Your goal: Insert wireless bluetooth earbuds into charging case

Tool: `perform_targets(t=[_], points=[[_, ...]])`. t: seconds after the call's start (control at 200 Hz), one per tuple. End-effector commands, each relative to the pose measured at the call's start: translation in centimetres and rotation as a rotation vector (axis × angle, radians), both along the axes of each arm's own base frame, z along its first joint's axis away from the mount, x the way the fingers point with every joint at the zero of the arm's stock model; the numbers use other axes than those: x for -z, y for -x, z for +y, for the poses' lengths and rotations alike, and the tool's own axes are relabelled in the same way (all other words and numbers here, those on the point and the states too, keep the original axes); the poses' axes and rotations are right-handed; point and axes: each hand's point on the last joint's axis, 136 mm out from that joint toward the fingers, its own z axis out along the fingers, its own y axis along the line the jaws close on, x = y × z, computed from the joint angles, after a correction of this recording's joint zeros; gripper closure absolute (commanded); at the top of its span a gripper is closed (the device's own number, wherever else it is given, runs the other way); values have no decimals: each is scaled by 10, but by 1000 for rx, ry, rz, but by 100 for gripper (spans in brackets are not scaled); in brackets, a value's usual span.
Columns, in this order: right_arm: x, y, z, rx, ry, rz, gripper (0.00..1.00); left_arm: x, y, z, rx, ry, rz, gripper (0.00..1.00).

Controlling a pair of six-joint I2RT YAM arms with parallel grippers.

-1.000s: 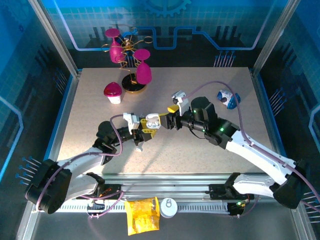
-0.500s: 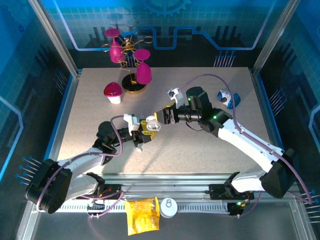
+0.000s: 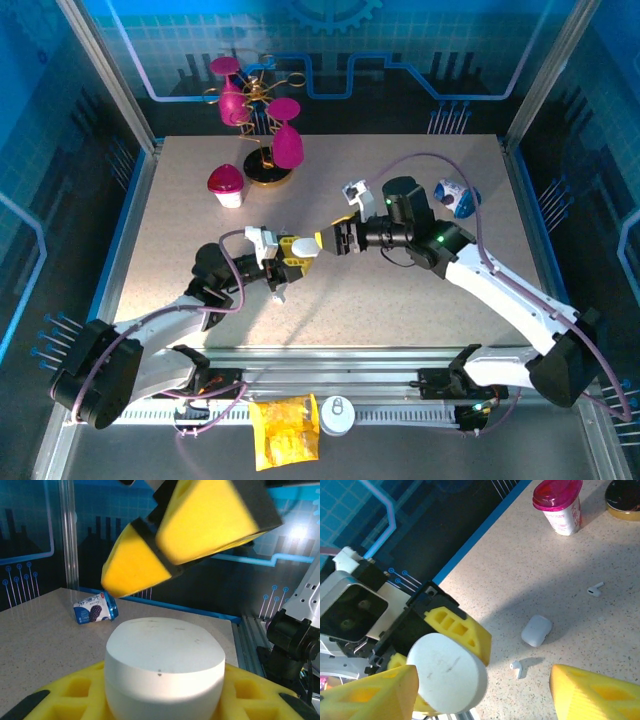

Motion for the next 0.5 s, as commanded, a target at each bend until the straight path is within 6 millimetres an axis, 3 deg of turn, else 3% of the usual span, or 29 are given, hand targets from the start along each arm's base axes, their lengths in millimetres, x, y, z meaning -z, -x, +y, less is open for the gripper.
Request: perform_targets(t=[0.0, 0.17, 0.37, 0.39, 0.495], points=[[-5, -4, 7, -10, -156, 150, 27, -11, -2, 3, -25, 27, -70, 73], [-2, 2, 25, -87, -319, 350, 21, -13, -8, 9, -91, 38, -101, 73], [-21, 11, 48, -190, -514, 446, 32, -15, -19, 19, -194, 37, -135, 73], [-12, 13, 48, -185, -513, 471, 34, -14, -19, 19, -199, 36, -136, 73], [-7, 10, 49, -177, -536, 498, 45, -12, -20, 20, -210, 23, -136, 73]])
